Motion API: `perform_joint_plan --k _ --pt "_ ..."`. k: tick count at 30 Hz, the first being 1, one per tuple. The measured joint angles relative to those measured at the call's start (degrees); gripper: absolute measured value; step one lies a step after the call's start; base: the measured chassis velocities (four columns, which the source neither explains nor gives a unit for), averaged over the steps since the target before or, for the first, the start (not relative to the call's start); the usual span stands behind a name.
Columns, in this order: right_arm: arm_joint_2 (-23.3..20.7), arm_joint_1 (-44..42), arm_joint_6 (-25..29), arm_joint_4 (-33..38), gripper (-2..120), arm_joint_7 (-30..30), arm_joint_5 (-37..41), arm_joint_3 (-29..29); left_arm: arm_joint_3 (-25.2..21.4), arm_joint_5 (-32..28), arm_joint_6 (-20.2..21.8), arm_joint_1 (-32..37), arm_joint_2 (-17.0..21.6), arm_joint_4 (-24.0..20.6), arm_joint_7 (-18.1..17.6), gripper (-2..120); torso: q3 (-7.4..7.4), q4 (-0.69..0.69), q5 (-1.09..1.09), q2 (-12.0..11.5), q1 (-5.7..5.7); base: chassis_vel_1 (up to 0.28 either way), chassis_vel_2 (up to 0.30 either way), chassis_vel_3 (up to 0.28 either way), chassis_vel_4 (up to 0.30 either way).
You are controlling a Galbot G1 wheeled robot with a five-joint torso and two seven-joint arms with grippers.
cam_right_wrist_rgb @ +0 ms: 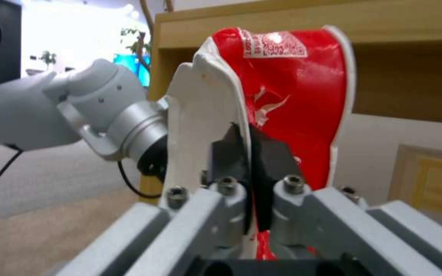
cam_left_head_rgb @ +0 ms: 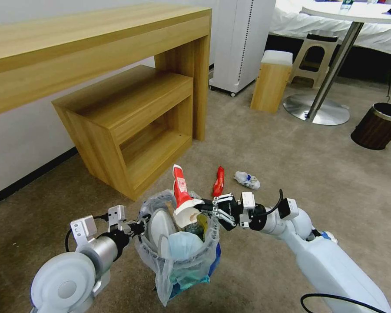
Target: Pick up the trash bin and place the garbage on the floor into it.
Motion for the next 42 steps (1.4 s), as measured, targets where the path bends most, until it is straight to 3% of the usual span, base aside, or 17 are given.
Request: perform_joint_plan --k 9,14,16,24,30,31,34,35,42 --pt "-0.88 -0.82 -0.07 0.14 43 -0.17 -0.30 1.45 0.01 -1.39 0.67 0.86 -0.15 -1.83 -0.49 2 0.00 0.00 0.00 0.00 0.00 0.000 0.000 0.000 0.000" --pt "-1.22 -1.18 0.01 0.65 57 -0.17 -0.21 1.96 -0.11 -1.41 0.74 1.12 -0.15 -2.09 -0.61 2 0.00 0.00 0.00 0.00 0.00 0.000 0.000 0.000 0.000" --pt "-1.50 -1.54 0.15 1.05 70 -0.17 -0.19 2.31 -0.38 -1.41 0.75 1.28 -0.10 -2.25 -0.76 2 0.00 0.00 0.00 0.00 0.00 0.000 0.000 0.000 0.000" --pt "-2.25 -2.43 0.76 2.24 93 0.08 0.17 3.61 -2.06 -1.86 0.62 1.27 0.02 -2.27 -1.66 2 0.00 0.00 0.00 0.00 0.00 0.000 0.000 0.000 0.000" --pt "-2.95 -4.12 1.13 4.61 100 10.03 1.90 5.68 -4.67 -1.59 -1.01 1.05 0.56 -1.21 -4.54 2 0.00 0.00 0.00 0.00 0.00 0.000 0.000 0.000 0.000" --pt "-3.27 -5.04 2.10 5.25 100 16.89 2.75 6.38 -6.24 -0.55 -1.79 1.11 1.07 -0.84 -5.63 2 0.00 0.00 -0.01 0.00 0.00 0.000 0.000 0.000 0.000" --pt "-3.28 -5.09 2.19 5.26 100 17.24 2.80 6.40 -6.33 -0.48 -1.84 1.12 1.09 -0.83 -5.67 2 0.00 0.00 -0.01 0.00 0.00 0.000 0.000 0.000 0.000" --pt "-3.27 -6.76 4.53 5.40 100 25.38 2.67 8.11 -9.29 1.93 -3.09 1.43 1.98 -0.59 -6.08 2 0.01 0.00 -0.01 0.00 0.00 0.000 0.000 0.000 0.000" --pt "-2.60 -9.92 5.06 4.81 100 32.68 -4.30 11.26 -13.69 3.16 -3.25 1.82 2.27 -0.59 -7.08 2 0.01 0.00 -0.01 0.00 0.00 0.000 0.000 0.000 0.000"
